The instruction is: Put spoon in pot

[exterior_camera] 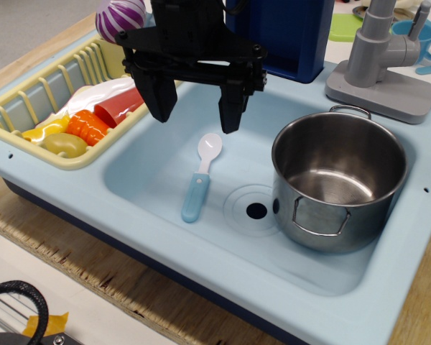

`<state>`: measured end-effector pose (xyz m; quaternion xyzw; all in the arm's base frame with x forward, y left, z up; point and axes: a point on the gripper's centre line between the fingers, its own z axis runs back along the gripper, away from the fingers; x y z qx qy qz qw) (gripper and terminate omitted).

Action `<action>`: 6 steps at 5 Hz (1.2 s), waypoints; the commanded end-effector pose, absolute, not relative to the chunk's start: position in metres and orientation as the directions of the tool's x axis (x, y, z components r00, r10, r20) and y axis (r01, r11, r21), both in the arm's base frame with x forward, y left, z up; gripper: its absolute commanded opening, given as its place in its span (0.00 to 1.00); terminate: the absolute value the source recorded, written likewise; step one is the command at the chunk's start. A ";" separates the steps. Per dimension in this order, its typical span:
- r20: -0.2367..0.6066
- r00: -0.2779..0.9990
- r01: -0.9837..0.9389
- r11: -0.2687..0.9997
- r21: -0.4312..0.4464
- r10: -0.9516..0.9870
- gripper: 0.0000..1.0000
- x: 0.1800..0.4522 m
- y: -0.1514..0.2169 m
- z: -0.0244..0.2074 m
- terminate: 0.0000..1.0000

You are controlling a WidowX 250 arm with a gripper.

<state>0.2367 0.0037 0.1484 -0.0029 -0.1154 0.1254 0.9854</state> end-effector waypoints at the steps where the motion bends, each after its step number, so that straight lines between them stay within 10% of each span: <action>1: 0.227 0.942 -0.246 0.969 -0.035 0.248 1.00 0.237 0.004 0.148 0.00; 6: 0.243 0.806 -0.528 0.841 -0.117 0.540 1.00 0.231 0.017 0.103 0.00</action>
